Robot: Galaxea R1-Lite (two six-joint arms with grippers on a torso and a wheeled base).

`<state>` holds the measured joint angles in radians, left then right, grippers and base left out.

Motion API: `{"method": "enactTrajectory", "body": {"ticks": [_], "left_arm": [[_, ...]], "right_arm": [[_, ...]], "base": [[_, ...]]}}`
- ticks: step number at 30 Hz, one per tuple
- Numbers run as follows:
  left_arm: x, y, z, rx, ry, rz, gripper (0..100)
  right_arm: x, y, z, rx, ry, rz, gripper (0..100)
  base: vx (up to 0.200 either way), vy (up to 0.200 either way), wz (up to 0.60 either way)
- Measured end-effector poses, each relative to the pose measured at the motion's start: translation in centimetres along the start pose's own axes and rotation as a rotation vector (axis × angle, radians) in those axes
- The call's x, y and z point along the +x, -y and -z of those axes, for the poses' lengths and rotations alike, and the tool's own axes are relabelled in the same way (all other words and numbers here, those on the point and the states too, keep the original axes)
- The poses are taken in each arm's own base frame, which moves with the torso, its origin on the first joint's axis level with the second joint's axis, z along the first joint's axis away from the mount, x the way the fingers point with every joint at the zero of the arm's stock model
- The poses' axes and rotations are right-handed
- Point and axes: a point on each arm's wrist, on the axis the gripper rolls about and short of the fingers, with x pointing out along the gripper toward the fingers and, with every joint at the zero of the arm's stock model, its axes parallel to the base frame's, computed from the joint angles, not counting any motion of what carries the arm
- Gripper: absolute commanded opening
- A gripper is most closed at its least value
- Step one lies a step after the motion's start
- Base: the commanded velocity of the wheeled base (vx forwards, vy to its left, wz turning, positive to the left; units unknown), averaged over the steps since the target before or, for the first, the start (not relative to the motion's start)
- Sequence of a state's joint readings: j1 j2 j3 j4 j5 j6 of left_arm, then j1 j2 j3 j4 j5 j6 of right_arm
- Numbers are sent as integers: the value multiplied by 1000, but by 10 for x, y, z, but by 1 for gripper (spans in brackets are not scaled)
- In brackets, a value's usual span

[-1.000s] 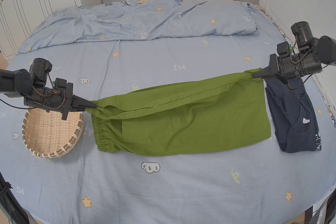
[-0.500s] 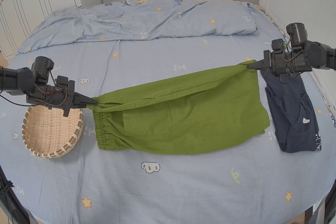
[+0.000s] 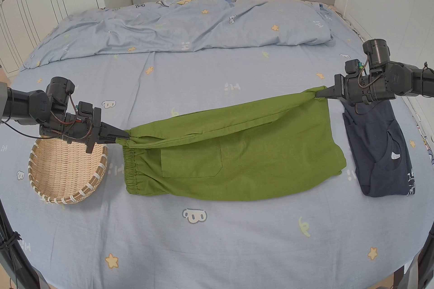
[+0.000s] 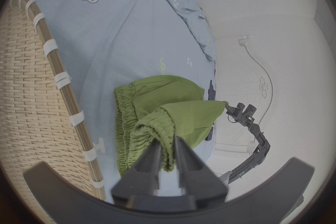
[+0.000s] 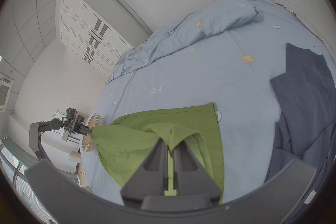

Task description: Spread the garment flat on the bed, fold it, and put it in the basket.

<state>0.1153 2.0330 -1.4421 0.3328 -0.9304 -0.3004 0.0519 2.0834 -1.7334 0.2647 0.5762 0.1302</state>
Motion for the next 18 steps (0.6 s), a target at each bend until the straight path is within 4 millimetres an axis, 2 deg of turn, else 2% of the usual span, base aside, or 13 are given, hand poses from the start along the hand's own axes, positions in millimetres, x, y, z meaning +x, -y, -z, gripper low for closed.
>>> {"method": "enactTrajectory", "body": {"ticks": [2, 3, 12, 18], "left_arm": [[1, -1, 0, 0, -2, -2, 100], [1, -1, 0, -1, -3, -1, 100], [2, 0, 0, 2, -5, 0, 100], [9, 9, 7, 12, -34, 14, 100]], "right_arm": [[2, 2, 1, 3, -5, 1, 0], [3, 2, 2, 5, -9, 0, 100], [12, 2, 7, 9, -30, -8, 100], [14, 4, 11, 16, -40, -8, 100]], "base": [[0, 0, 0], [0, 0, 0], [0, 0, 0], [0, 0, 0]]}}
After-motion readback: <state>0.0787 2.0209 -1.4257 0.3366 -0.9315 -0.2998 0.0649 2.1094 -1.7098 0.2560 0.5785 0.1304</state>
